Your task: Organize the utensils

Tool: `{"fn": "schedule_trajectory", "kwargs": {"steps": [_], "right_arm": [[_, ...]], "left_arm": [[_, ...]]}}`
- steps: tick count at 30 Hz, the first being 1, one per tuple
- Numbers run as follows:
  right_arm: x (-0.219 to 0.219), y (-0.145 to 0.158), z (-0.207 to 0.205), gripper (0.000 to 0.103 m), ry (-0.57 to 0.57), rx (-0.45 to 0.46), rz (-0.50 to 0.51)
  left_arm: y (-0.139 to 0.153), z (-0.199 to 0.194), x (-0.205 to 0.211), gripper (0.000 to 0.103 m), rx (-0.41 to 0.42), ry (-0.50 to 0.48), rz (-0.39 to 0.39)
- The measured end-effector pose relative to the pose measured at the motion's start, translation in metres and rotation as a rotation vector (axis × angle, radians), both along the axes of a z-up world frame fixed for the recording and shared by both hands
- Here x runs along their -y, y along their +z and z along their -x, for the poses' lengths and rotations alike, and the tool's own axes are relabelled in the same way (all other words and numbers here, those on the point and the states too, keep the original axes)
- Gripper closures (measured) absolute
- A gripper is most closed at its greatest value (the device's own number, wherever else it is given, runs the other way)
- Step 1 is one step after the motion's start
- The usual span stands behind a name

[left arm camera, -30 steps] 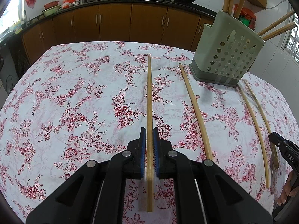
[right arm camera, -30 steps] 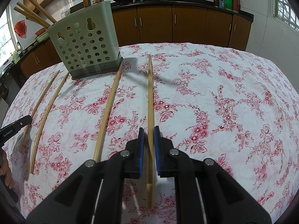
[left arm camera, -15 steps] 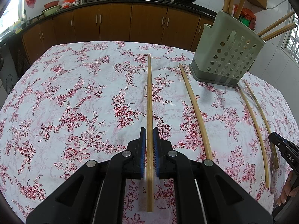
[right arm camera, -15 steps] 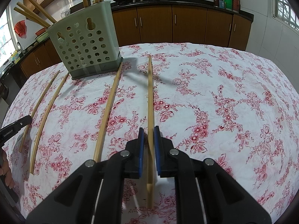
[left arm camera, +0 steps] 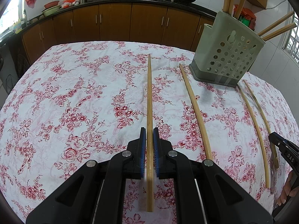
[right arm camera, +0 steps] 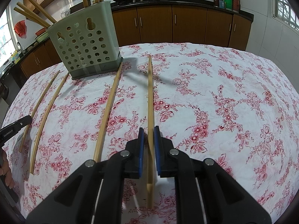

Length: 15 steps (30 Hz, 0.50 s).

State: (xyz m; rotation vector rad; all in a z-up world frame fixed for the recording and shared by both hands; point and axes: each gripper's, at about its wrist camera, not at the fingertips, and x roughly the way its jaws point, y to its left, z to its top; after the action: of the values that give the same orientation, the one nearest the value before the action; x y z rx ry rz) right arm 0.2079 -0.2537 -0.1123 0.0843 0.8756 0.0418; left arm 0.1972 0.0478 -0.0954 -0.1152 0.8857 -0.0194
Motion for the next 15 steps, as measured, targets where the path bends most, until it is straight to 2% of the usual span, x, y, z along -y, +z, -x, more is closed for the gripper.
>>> {"fn": "schedule_trajectory", "kwargs": {"steps": [6,9,12,15], "right_arm": [[0.000,0.000,0.000,0.090,0.002,0.000,-0.001],[-0.002,0.000,0.005,0.090,0.010,-0.004,0.015],[0.000,0.000,0.012,0.090,0.021,0.000,0.011],[0.001,0.000,0.014,0.094,0.015,0.001,0.004]], "left_arm": [[0.000,0.000,0.001,0.093,0.000,-0.003,-0.008],[0.001,0.006,0.007,0.093,-0.005,-0.032,-0.061],[0.001,0.015,0.008,0.093,-0.004,-0.039,-0.069],[0.001,0.017,0.008,0.095,-0.004,-0.037,-0.070]]}}
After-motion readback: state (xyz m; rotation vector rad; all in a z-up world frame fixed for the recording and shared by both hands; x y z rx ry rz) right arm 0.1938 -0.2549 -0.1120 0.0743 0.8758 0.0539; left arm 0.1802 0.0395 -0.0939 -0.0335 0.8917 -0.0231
